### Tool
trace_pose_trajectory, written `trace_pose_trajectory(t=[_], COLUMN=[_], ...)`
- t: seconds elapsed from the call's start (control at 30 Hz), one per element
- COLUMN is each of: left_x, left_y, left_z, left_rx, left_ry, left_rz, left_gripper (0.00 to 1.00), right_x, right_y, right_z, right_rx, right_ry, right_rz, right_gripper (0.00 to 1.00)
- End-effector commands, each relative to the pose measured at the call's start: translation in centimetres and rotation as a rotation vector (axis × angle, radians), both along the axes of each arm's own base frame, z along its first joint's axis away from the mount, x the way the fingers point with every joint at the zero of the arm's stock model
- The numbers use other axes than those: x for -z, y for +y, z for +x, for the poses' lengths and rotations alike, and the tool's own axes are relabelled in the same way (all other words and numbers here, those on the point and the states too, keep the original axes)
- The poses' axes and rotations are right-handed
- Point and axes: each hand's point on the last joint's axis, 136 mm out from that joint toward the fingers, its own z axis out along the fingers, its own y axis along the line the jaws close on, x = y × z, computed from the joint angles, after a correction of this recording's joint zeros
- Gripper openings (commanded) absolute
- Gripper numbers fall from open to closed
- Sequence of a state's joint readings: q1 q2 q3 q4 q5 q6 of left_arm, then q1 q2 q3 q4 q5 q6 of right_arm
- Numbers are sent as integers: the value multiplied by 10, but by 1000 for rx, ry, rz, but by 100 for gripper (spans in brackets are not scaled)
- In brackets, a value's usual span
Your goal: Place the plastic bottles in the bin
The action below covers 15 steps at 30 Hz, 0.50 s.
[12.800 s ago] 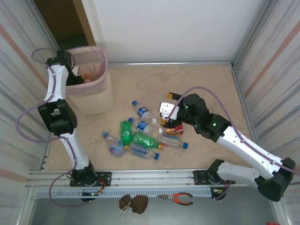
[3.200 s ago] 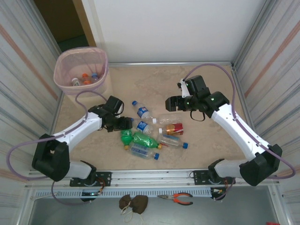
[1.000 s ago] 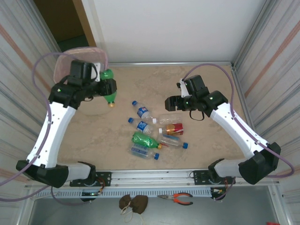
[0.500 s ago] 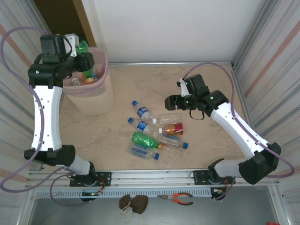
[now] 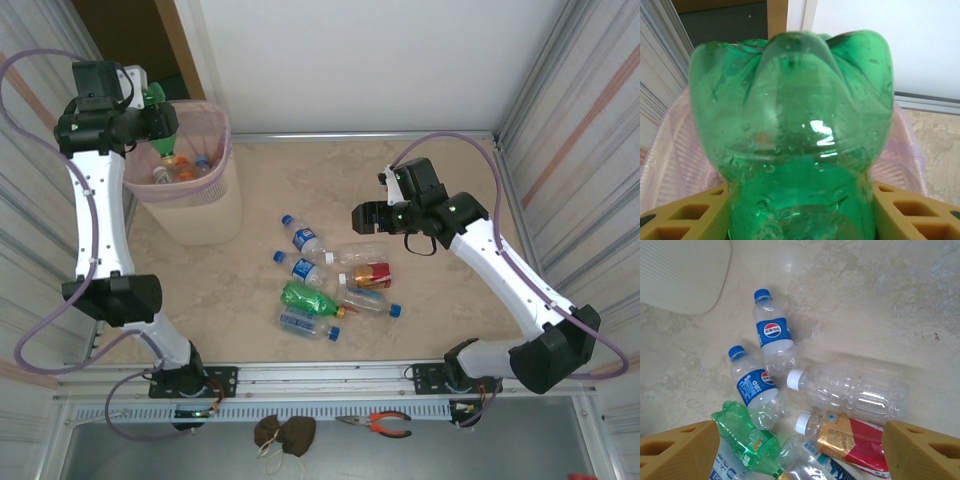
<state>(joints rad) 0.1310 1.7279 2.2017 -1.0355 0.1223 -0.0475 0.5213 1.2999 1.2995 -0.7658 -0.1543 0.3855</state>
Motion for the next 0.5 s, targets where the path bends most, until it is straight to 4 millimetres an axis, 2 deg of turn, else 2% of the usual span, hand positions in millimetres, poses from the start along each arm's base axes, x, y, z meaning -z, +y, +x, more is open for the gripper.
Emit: trace_pose_trajectory(t=[0.0,0.23,0.47], left_x=[-1,56,126], left_y=[1,3,3], left_z=[12,24,24], left_rx=[34,39,48], left_ry=[-22,96,233], left_rz=[19,3,-9], left_gripper=[58,57,56], right_x=[-19,-21,-21], right_y=[-6,-8,-10], right_z=[-2,-5,-7], right_rx=[28,30,29], right_ry=[-29,-38,-42], right_rz=[22,22,20], right_gripper=[83,83,83])
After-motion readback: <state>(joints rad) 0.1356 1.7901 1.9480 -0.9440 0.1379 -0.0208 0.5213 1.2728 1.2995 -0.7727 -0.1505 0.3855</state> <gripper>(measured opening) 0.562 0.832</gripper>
